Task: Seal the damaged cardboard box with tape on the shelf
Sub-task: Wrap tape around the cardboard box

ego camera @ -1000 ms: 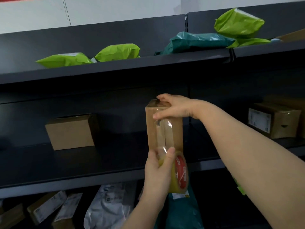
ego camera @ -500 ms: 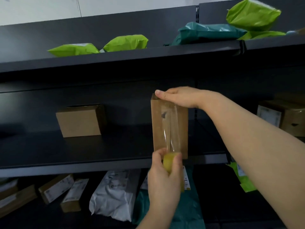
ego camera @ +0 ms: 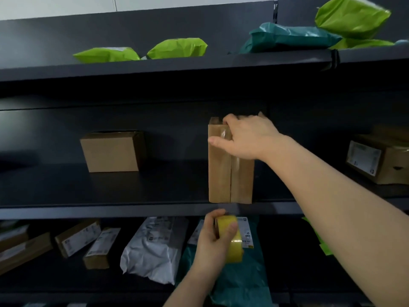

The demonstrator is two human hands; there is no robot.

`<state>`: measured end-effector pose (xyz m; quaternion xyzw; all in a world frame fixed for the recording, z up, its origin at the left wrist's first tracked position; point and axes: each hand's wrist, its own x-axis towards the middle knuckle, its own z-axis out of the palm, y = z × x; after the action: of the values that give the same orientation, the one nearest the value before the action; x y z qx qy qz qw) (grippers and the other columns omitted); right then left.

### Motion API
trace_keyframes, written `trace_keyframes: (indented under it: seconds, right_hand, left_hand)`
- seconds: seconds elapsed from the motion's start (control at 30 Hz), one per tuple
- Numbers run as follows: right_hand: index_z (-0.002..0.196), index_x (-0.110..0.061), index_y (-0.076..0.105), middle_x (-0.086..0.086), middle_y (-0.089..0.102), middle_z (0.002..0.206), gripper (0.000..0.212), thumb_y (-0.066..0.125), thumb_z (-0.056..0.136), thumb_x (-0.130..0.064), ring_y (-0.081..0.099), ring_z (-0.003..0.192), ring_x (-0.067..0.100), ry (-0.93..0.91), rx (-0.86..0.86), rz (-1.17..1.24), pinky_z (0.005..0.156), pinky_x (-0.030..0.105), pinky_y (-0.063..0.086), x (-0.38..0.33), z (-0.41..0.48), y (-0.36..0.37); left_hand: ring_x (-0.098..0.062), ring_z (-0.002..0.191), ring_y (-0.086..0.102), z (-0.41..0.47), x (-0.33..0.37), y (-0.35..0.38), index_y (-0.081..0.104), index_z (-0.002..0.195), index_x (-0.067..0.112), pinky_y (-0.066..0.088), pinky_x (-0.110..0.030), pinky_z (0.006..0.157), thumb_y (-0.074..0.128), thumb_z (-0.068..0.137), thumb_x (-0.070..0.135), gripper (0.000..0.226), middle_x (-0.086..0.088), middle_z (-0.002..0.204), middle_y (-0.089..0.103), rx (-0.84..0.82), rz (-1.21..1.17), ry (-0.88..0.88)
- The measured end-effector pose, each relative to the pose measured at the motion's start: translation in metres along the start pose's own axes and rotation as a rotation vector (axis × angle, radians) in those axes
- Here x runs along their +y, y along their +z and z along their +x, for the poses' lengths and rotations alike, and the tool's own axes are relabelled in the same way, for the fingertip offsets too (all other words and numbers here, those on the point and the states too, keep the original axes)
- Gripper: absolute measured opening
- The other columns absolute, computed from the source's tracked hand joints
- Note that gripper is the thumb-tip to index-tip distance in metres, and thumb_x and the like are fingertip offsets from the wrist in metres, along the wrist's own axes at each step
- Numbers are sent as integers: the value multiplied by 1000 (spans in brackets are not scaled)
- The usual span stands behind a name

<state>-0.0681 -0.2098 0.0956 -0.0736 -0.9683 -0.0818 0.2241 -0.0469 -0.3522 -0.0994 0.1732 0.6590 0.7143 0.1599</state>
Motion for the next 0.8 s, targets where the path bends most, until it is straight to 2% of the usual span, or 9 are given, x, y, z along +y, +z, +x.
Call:
trace_keyframes:
  seconds: [0.07,0.17,0.27,0.33,0.43,0.53,0.6,0.67,0.8]
  right_hand:
    - [148,-17,30,9,41,147,88,32,85,-78,37,134,32,9,24,97,108,49,34,-3,-6,8]
    - [150,-17,27,4,32,153,85,42,86,-72,25,140,30,3,31,207,104,44,37,0,-7,9]
    - [146,-19,31,1,39,147,82,45,85,-71,32,133,26,-25,70,150,100,46,41,4,-4,11]
    - [142,-21,37,0,44,141,80,37,84,-75,39,127,25,-44,157,102,96,46,43,6,-6,16]
    - [137,-19,43,2,50,135,84,22,83,-81,45,121,25,-46,226,39,91,44,42,4,-5,20]
    - [133,-17,47,3,53,130,82,21,86,-79,47,117,26,-29,240,27,88,43,43,1,2,19]
    - [131,-17,48,2,54,128,80,21,87,-78,48,115,25,-38,267,9,84,42,43,1,-1,20]
    - [129,-17,48,1,54,126,79,19,87,-77,48,112,24,-44,303,-24,80,40,42,0,-9,20]
    - [127,-17,49,2,55,126,77,21,87,-77,47,114,25,-27,303,-3,81,42,42,-1,-8,18]
  left_hand:
    - [-3,78,60,8,2,-2,53,117,22,55,-23,67,63,94,30,26,6,102,57,35,24,-41]
    - [-1,81,54,10,7,2,56,113,18,49,-21,67,65,93,34,28,12,98,54,61,44,-70]
    - [-4,82,53,9,-1,4,59,108,16,46,-22,67,66,91,40,31,7,98,55,71,61,-100]
    - [-12,81,60,5,-7,6,60,108,16,50,-20,62,68,90,39,31,-1,97,60,54,34,-90]
    - [-21,86,68,6,-11,7,58,113,20,57,-30,67,74,85,35,36,-4,101,64,72,-51,-80]
    - [-12,79,69,10,-8,8,51,124,20,56,-25,63,76,84,29,48,4,95,63,83,-100,-70]
    - [-6,64,67,9,-8,8,47,126,18,52,-19,54,77,84,25,52,9,84,63,75,-75,-57]
    - [-5,57,67,7,-11,9,46,126,17,52,-20,51,77,84,21,52,9,73,64,80,-70,-41]
    - [-13,76,69,9,-18,9,54,118,19,59,-30,67,75,85,27,40,2,91,65,169,-35,-22]
